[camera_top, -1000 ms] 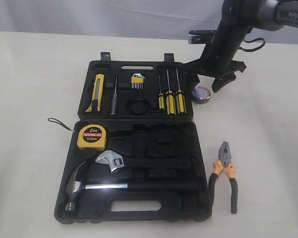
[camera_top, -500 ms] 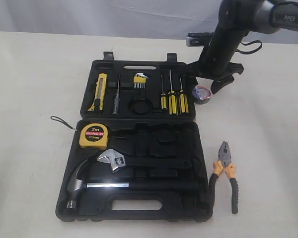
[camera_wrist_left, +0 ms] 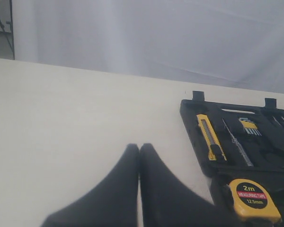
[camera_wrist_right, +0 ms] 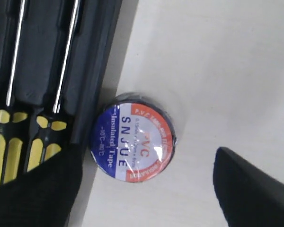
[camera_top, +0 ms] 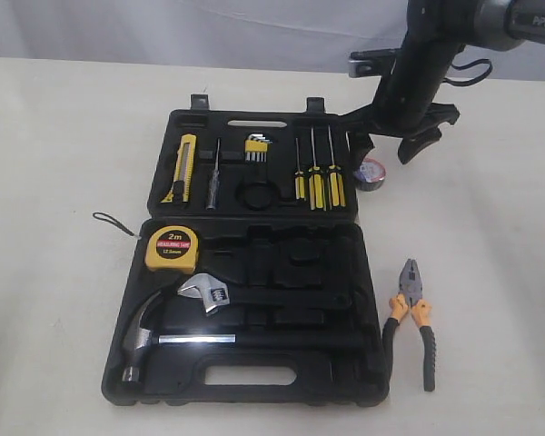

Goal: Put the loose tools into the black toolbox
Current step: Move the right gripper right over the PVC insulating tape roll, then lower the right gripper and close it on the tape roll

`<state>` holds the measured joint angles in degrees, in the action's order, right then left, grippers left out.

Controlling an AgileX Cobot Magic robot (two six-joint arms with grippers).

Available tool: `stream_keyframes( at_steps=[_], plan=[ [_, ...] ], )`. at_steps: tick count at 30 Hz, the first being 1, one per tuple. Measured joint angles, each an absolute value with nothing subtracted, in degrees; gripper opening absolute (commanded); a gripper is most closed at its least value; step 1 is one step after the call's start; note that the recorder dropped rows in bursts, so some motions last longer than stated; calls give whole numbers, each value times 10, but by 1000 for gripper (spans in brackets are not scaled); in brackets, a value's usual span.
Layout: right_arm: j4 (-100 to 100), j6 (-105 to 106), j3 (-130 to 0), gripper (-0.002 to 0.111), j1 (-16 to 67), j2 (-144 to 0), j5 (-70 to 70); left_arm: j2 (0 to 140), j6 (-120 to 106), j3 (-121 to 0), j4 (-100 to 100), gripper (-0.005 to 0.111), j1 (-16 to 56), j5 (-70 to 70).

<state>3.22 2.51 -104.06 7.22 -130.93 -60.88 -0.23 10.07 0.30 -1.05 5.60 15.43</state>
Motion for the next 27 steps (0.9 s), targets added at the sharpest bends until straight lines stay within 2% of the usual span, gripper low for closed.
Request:
stream_keyframes(
  at_steps=[17, 27],
  plan=[
    [32, 37, -1041, 72, 72, -1309, -630, -2, 101, 3, -10, 0, 56, 154],
    [62, 133, -1041, 72, 72, -1309, -635, -2, 101, 3, -10, 0, 56, 154]
  ],
)
